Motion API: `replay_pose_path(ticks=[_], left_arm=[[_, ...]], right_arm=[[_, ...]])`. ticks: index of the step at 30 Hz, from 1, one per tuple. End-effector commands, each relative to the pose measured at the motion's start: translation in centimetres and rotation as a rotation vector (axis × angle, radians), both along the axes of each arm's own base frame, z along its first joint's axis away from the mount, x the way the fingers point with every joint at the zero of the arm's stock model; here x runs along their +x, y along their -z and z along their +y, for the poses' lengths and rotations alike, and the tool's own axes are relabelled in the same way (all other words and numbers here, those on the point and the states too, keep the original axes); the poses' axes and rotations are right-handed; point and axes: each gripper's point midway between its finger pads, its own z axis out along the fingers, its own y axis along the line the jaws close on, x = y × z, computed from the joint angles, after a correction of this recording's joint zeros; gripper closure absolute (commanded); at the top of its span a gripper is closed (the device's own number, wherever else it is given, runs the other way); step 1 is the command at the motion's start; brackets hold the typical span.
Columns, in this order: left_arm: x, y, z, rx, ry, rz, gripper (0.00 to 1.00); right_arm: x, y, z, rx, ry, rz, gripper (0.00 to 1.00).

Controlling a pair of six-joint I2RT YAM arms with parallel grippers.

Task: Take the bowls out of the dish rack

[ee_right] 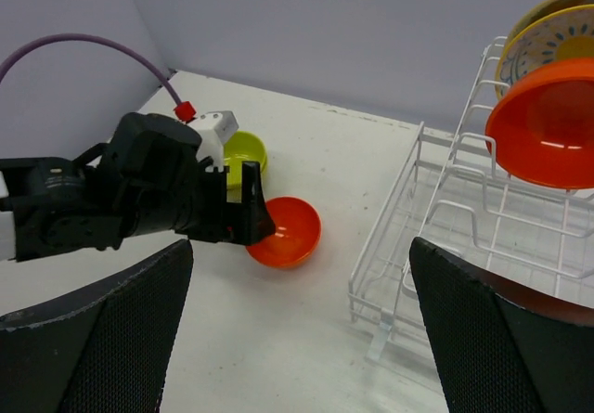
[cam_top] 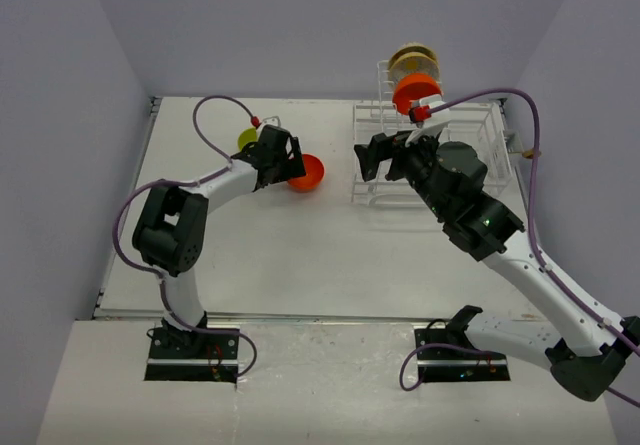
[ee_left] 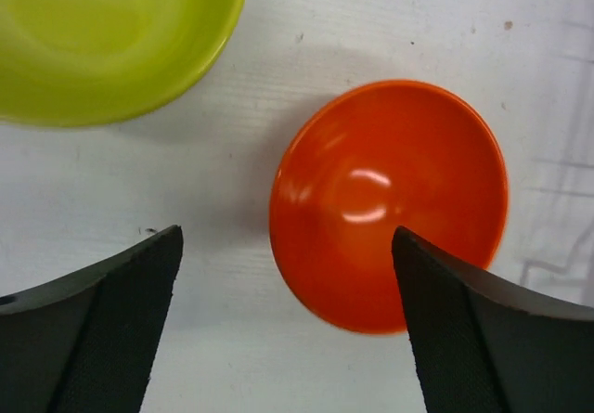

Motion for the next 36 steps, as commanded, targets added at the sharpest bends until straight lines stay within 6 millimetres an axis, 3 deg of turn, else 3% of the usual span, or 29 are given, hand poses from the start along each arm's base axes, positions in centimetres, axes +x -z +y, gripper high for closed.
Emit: replay_pose_path(ticks=[1,2,3,4,5,6,7,8,10,11,12,15,19,23,26,29,33,36], left_arm=[[-1.4,-6.3,-0.9,-0.115,0.045,-0.113,0.01],[-2.4,-9.7,-0.8,-0.159,0.063,-0.174,0.0],[-3.2,-11.4,-0.8,-0.185,0.077,-0.205,0.0],[-4.8,-11.5,-0.3,-0.193,0.089,-0.206,0.0],[-6.3,-15.5,0.4,-0.225,0.098,-0.294,0.0],[-7.5,-17.0,1.1,-0.226,0.101,-0.328,0.0],[-8.4,-17.7,2.5,-0.19,0.069,-0.349,0.0],[-10.8,-19.8,4.6,-0.163,0.04,-0.377,0.0],[-12.7,-21.5,8.7,-0.068,-0.08,-0.415,0.0],[-15.3,-22.4,10.8,-0.039,-0.121,-0.424,0.0],[-16.5,-22.7,12.1,-0.023,-0.156,-0.433,0.0],[-20.0,-22.8,15.8,0.03,-0.246,-0.474,0.0],[-21.6,-21.7,19.0,0.188,-0.323,-0.425,0.0],[-20.7,-19.9,19.2,0.249,-0.331,-0.373,0.0],[-19.9,-19.2,19.8,0.259,-0.367,-0.377,0.0],[-18.3,-18.2,20.3,0.206,-0.347,-0.364,0.0],[-16.8,-15.1,20.7,0.078,-0.305,-0.281,0.0],[-17.3,-15.8,22.6,0.119,-0.381,-0.303,0.0]], right_arm=[[0.1,-1.4,0.2,0.095,-0.009,-0.014,0.01],[0.2,-1.4,0.3,0.106,-0.016,-0.006,0.01],[0.4,-1.2,0.5,0.128,-0.021,0.014,0.01],[0.7,-1.0,0.5,0.139,-0.02,0.026,0.01],[0.6,-1.0,0.7,0.178,-0.035,0.049,0.01],[0.8,-0.9,0.8,0.2,-0.037,0.063,0.01],[1.1,-0.9,0.5,0.219,-0.027,0.073,0.01],[1.3,-0.9,0.4,0.239,-0.019,0.084,0.01],[1.9,-1.0,-0.1,0.289,0.015,0.106,0.01],[2.1,-1.0,-0.3,0.302,0.034,0.111,0.01],[2.5,-1.1,-0.8,0.307,0.071,0.108,0.01],[3.1,-1.7,-1.5,0.357,0.131,0.112,0.01],[3.6,-2.6,-2.1,0.436,0.167,0.1,0.01],[4.1,-3.1,-2.1,0.541,0.126,0.141,0.01],[5.3,-2.9,-3.4,0.665,0.144,0.202,0.01],[6.0,-3.7,-5.6,0.797,0.182,0.184,0.01],[6.0,-5.7,-8.8,0.925,0.272,0.084,0.02],[7.0,-5.5,-10.5,1.023,0.356,0.08,0.04]])
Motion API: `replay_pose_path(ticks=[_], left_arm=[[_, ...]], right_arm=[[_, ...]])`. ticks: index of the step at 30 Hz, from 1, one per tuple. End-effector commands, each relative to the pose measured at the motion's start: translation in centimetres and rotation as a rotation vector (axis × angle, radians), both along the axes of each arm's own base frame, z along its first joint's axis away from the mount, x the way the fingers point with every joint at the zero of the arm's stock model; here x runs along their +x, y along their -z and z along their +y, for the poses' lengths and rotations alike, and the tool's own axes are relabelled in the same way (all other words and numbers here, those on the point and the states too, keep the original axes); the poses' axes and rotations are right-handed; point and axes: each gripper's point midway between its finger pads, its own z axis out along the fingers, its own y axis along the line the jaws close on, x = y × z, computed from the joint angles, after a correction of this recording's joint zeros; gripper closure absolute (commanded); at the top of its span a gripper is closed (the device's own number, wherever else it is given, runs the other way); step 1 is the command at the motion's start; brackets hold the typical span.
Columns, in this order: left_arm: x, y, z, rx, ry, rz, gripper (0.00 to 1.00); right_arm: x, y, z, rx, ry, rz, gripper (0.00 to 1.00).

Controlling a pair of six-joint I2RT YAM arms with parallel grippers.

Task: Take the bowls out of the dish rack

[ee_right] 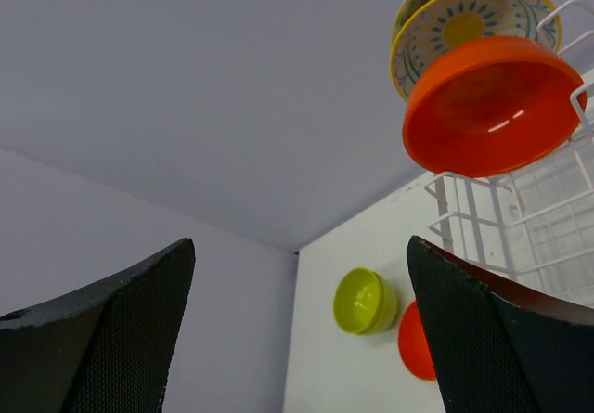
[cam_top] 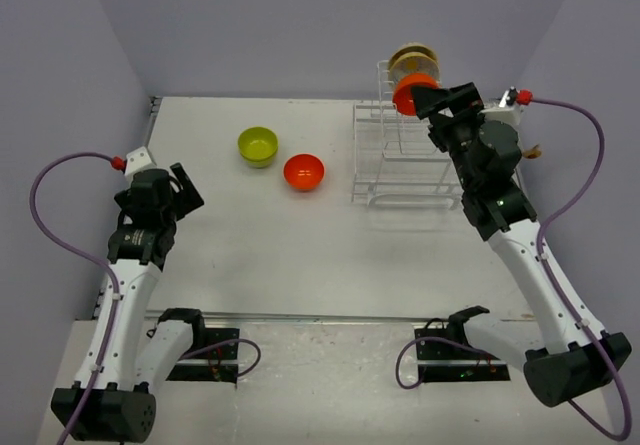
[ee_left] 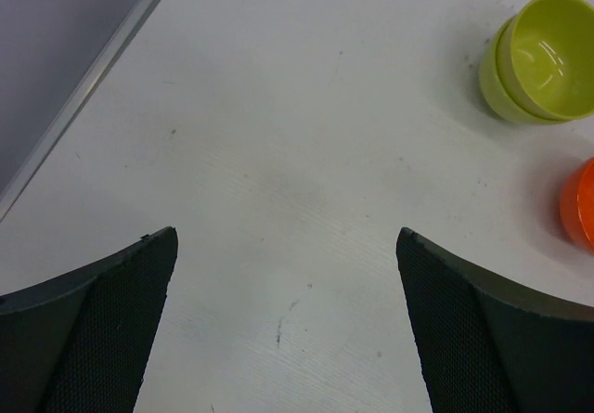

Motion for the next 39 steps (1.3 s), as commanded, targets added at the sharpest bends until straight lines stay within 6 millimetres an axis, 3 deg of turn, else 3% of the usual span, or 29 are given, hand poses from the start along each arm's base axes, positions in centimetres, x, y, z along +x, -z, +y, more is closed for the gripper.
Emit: replay_pose_path(ticks=[1,7,8,10,11,18,22,30,34,38,39], left_arm=[[0.3,-2.3,-0.1,-0.004,0.033,-0.107,0.0],[-1.6,-4.6,0.5,-0.001,-0.008,-0.224,0.0],[-1.6,-4.6,0.3,-0.002,0.003,-0.228,0.0],[-1.2,-4.2,-0.2,-0.007,0.028,-0.21,0.0],[-1.0,-4.1,-0.4,-0.006,0.046,-0.203,0.0],[-0.6,-4.0,-1.9,-0.024,0.121,-0.204,0.0],[-0.5,-4.0,-2.2,-0.028,0.138,-0.207,0.0],[-0.3,-4.0,-2.8,-0.035,0.17,-0.204,0.0],[-0.3,-3.9,-2.8,-0.035,0.172,-0.202,0.0],[-0.2,-4.0,-3.0,-0.036,0.18,-0.205,0.0],[-0.2,-3.9,-3.0,-0.034,0.181,-0.203,0.0]], right_arm=[[0.8,-2.7,-2.3,0.251,0.116,-0.058,0.05],[5.1,-0.7,-3.5,0.476,0.116,0.023,0.17],[6.4,0.5,-3.7,0.51,0.129,0.06,0.18],[7.5,0.6,-3.8,0.542,0.133,0.069,0.22],[8.5,1.6,-3.8,0.55,0.146,0.092,0.24],[12.3,3.2,-3.9,0.543,0.185,0.102,0.35],[13.3,4.3,-3.9,0.548,0.191,0.111,0.37],[14.2,3.9,-3.6,0.572,0.18,0.095,0.4],[15.2,4.5,-3.4,0.578,0.183,0.113,0.55],[15.4,4.4,-3.6,0.576,0.193,0.105,0.61],[15.3,4.2,-3.6,0.576,0.194,0.099,0.71]])
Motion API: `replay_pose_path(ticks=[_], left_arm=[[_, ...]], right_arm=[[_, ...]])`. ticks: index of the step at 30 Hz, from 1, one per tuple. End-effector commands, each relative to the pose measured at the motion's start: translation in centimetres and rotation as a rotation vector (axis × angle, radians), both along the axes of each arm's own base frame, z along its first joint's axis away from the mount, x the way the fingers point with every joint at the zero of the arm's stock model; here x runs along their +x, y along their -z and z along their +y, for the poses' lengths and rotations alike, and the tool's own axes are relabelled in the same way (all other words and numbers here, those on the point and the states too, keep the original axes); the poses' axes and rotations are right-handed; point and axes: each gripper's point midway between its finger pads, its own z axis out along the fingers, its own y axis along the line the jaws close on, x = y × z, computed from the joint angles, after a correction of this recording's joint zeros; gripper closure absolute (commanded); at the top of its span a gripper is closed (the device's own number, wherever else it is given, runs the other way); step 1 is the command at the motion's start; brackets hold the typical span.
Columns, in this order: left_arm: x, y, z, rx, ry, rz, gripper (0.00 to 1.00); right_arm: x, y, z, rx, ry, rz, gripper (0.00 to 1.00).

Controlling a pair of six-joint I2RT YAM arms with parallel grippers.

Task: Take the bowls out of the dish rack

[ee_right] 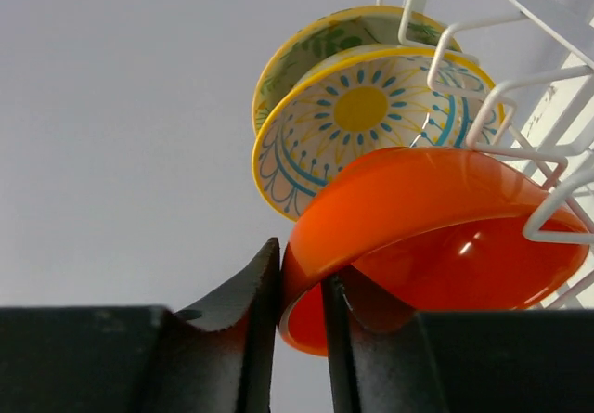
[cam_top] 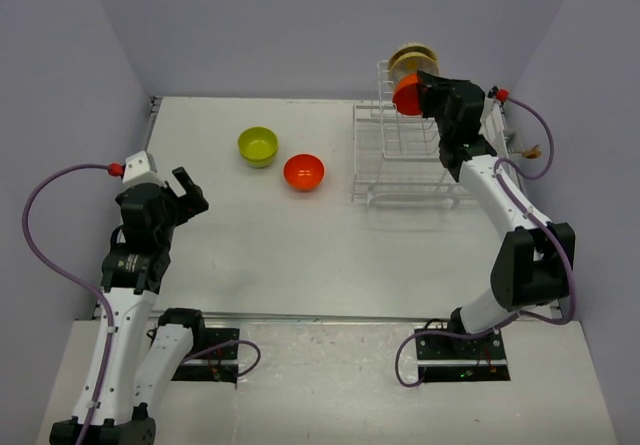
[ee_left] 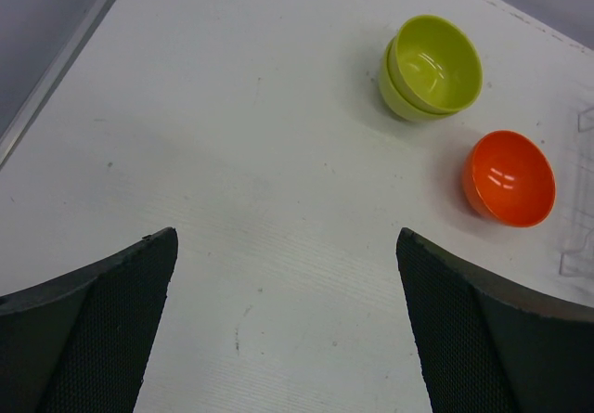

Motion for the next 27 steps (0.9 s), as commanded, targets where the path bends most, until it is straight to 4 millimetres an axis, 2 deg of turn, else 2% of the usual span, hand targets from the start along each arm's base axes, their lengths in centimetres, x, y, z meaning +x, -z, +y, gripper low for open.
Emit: replay_pose_path(ticks=[1,3,4,7,12,27], left_arm=[[0.7,-1.1,-0.4,0.021,0.035,-0.044,0.0],[0.7,-1.1,-0.4,0.02,0.036,-0.044,0.0],[0.7,-1.2,-0.4,0.022,0.037,-0.047,0.0],[0.7,-1.2,-0.4,0.021,0.033,-0.047,0.0],[0.7,-1.1,-0.3,0.023,0.033,-0.046,0.0],[0.9,-0.8,-0.3,0.026,0.029,-0.032,0.0]], right_arm=[[0.1,-3.1,-0.7,0.027,0.036,-0.077,0.77],[0.0,-3.1,-0.8,0.025,0.04,-0.079,0.83],[-0.2,-3.3,-0.8,0.025,0.04,-0.085,0.91],[-0.5,-3.4,-0.9,0.023,0.041,-0.091,1.0],[-1.3,-4.7,-1.1,0.025,0.044,-0.139,1.0],[-5.1,-11.2,-0.5,-0.011,-0.023,-0.328,1.0]])
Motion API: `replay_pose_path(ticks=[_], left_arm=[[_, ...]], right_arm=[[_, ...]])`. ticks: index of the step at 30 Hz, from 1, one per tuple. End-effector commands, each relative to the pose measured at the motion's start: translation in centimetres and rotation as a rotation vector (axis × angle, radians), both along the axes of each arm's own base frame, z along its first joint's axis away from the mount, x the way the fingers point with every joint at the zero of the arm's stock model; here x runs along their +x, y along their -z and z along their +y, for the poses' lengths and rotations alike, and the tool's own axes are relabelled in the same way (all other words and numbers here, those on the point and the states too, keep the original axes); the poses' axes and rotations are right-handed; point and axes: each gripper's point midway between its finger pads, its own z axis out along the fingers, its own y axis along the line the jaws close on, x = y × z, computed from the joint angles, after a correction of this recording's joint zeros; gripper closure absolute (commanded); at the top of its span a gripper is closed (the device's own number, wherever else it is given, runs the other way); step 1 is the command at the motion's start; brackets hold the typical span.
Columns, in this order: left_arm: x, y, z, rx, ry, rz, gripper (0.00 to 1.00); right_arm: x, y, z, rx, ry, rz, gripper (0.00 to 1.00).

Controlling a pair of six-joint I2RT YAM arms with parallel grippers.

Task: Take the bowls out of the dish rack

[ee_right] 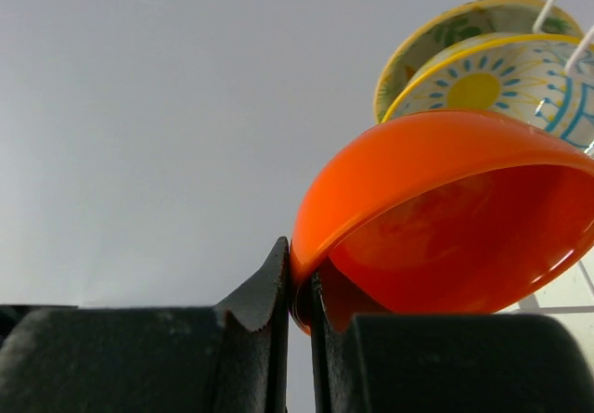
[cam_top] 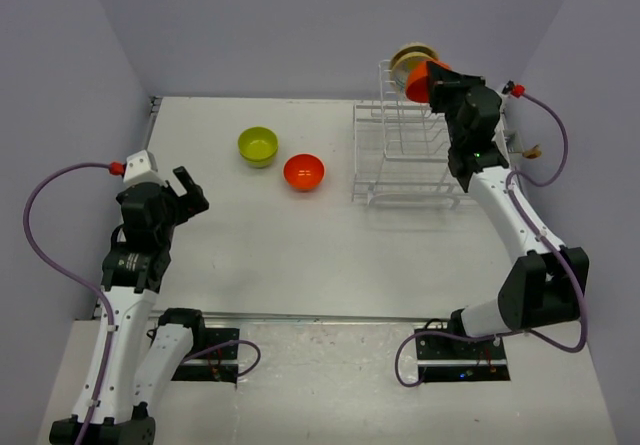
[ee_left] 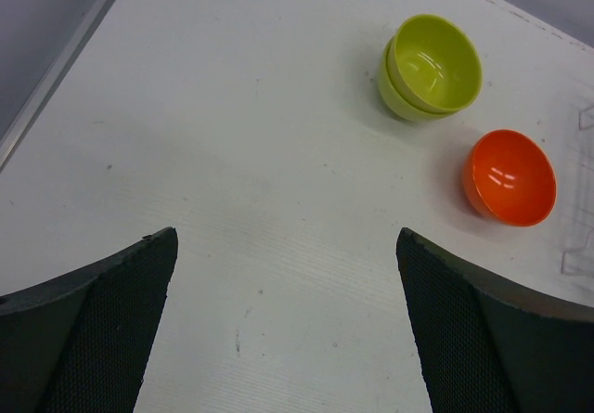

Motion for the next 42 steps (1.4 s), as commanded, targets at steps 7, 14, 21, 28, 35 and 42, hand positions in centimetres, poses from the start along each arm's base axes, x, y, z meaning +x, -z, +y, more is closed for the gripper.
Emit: replay_pose_path(ticks=[7,14,21,28,35,42], left_arm=[[1.1,-1.7,-0.8,0.002,0.051,-0.049,0.0],[2.9,-12.2,-8.5,-0.151,0.457,-0.152,0.0],[4.0,-20.7,-16.2,-0.163,0.767,-0.154,0.0],[3.1,-13.8,-23.3,-0.026,0.865,0.099,0.0],[1.9,-9.3,-24.3,0.11,0.809,0.236,0.08],[0.8,-6.6,-24.6,0.155,0.82,0.3,0.36]], right_arm=[[-7.4,-10.8,5.2,-0.367,-0.284,-0.447,1.0],[-18.8,-7.7,17.1,-1.256,-0.882,-0.824,1.0],[-25.3,7.5,20.2,-1.985,-1.088,-0.878,1.0],[-28.8,9.9,22.4,-2.144,-1.207,-0.946,1.0],[-28.1,10.6,22.5,-2.225,-1.194,-0.895,1.0],[-26.1,10.2,22.6,-2.293,-1.12,-0.806,1.0]])
